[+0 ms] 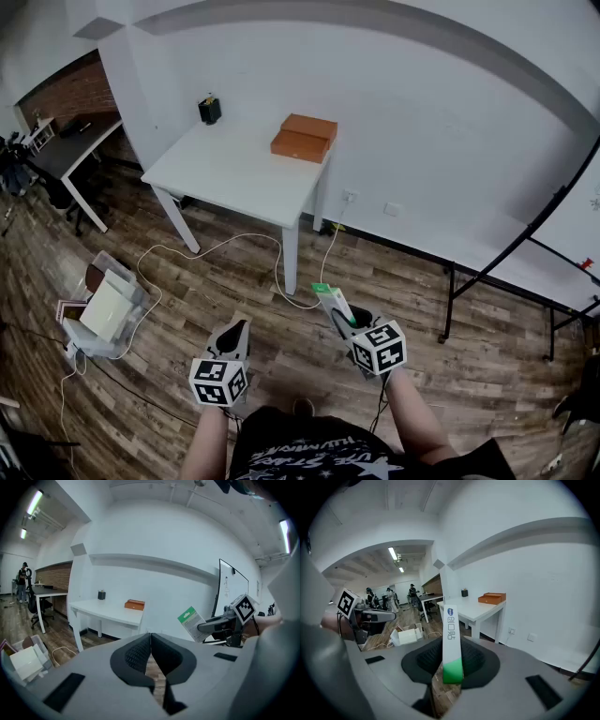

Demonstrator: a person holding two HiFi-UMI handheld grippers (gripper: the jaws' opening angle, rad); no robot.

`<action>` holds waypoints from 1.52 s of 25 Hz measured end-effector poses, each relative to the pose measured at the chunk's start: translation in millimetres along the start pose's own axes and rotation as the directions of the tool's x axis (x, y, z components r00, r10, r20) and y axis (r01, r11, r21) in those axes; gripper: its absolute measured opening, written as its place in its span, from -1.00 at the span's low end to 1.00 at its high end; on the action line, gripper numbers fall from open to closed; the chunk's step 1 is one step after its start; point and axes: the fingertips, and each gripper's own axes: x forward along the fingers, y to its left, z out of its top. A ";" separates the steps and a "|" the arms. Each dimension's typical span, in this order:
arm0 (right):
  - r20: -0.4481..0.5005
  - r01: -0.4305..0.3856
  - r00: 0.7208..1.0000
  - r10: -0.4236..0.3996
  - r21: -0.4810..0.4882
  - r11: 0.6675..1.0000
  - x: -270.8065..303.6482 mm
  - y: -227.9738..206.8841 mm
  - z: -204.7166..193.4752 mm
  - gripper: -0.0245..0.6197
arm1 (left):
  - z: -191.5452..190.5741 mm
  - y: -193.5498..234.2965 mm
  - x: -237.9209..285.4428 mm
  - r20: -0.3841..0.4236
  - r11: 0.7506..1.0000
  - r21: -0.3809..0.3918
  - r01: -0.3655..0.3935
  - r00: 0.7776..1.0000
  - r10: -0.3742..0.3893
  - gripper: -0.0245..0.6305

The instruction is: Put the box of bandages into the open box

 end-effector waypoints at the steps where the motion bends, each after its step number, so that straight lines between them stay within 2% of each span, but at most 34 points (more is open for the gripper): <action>1: 0.000 -0.003 1.000 0.003 0.000 1.000 0.7 -0.4 0.5 -0.58 | 0.8 -0.2 0.7 0.001 1.000 -0.001 -0.003 1.000 0.003 -0.86; 16: -0.008 -0.019 1.000 0.019 0.020 1.000 -4.0 -15.0 -12.3 -0.58 | -7.7 -13.3 10.1 -0.031 1.000 -0.015 -0.019 0.999 0.019 -0.86; 23: -0.021 -0.008 1.000 0.009 0.036 0.999 6.4 -33.6 -12.9 -0.58 | 5.9 -5.6 33.8 -0.040 1.000 0.012 -0.009 0.999 0.010 -0.86; 32: -0.037 0.027 0.999 -0.026 0.030 0.999 59.7 -56.9 14.8 -0.58 | 33.7 46.0 84.1 -0.030 1.000 0.025 0.008 1.000 -0.008 -0.86; 38: -0.047 0.043 0.998 -0.042 0.024 0.999 122.0 -72.8 47.6 -0.57 | 44.7 101.9 129.6 -0.043 1.000 -0.015 0.016 0.999 -0.017 -0.86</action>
